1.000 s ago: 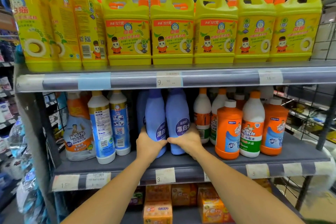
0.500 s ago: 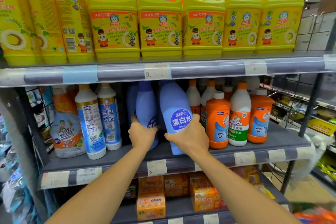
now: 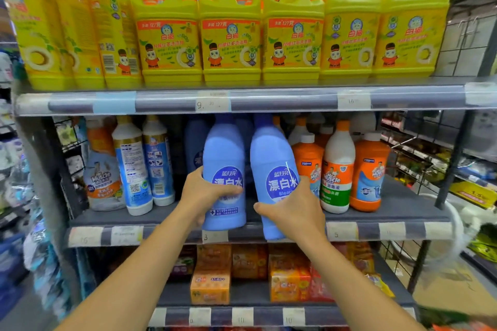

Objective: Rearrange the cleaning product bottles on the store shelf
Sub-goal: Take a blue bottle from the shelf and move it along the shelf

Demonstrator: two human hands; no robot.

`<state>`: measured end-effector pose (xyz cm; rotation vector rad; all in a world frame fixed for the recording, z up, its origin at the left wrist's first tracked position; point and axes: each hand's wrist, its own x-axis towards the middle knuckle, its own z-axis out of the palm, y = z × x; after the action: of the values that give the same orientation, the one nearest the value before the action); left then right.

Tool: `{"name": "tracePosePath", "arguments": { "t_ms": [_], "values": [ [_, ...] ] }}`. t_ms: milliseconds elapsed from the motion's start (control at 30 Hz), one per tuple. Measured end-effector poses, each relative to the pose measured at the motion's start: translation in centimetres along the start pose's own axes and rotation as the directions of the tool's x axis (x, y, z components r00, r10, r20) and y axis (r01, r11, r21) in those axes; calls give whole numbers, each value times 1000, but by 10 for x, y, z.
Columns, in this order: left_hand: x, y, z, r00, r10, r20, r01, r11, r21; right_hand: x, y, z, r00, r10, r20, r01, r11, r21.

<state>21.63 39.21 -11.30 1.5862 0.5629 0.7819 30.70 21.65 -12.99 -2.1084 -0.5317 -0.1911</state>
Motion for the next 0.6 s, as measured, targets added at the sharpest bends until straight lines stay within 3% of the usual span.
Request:
{"name": "tracePosePath", "arguments": {
  "t_ms": [300,600],
  "values": [
    [-90,23,53,999,-40,-29,37,994,-101,-24,47,-82,996,-81,41,75,988,133],
    [-167,18,116,996,-94,-4,93,987,-130,-47,107,-143,993,-90,71,78,985,153]
  ]
}}
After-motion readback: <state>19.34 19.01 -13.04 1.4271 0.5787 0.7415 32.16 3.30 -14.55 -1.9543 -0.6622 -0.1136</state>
